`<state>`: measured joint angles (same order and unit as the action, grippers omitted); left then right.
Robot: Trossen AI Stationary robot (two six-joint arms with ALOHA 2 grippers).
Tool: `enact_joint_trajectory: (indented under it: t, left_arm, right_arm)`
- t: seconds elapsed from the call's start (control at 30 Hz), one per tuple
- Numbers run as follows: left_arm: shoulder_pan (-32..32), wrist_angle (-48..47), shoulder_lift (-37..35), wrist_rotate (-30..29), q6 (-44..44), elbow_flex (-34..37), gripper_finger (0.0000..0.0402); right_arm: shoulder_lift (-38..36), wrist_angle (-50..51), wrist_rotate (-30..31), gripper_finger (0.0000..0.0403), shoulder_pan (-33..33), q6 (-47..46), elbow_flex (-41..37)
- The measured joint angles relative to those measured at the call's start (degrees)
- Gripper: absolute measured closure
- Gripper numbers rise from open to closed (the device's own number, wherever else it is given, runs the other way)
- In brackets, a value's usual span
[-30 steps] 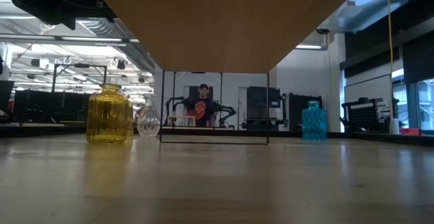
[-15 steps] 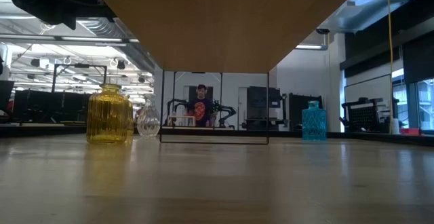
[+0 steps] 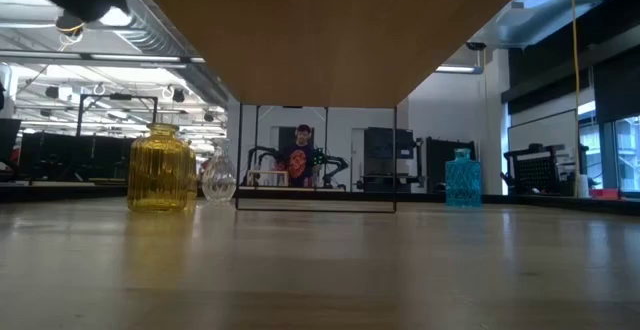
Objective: Sort vases onto shelf
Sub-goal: Put the transparent vase on the shelf aligned with the other transparent vases
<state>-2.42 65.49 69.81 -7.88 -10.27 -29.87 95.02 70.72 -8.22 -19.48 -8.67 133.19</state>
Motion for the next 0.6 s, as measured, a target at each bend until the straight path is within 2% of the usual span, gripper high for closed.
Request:
enact_joint_trajectory:
  t: [0.07, 0.13, 0.2, 0.27, 0.37, 0.53, 0.6]
  left_arm:
    - [0.0, -0.3, -2.4, -0.5, 0.0, -1.7, 0.0097]
    - [0.0, -5.5, -6.4, -3.3, -0.1, -2.0, 0.0116]
    - [-0.2, -18.8, -11.7, -9.4, 0.1, -2.1, 0.0145]
    - [-1.0, -36.9, -17.3, -14.5, -3.1, -1.9, 0.0185]
    - [-2.4, -54.2, -22.6, -15.6, -11.0, -1.9, 0.0255]
    - [-5.0, -62.9, -23.3, -14.5, -16.5, -1.9, 0.0376]
    - [-5.4, -63.2, -20.9, -12.7, -18.7, -1.9, 0.0393]
  right_arm:
    - [0.0, 0.5, -0.5, 0.0198, 0.0, 0.0, 0.0]
    - [0.0, 1.3, -1.2, 0.0198, 0.1, -0.1, 0.0]
    - [0.0, 2.2, -1.5, 0.0198, 0.8, -0.1, 0.0]
    - [0.0, 2.6, -1.4, 0.0198, 1.4, 0.3, 0.0]
    - [0.0, 3.0, -1.3, 0.0198, 2.4, 1.3, 0.0]
    - [0.0, 2.9, 0.4, 0.0198, 3.0, 2.6, 0.0]
    - [0.0, 2.9, 1.1, 0.0198, 3.0, 2.9, 0.0]
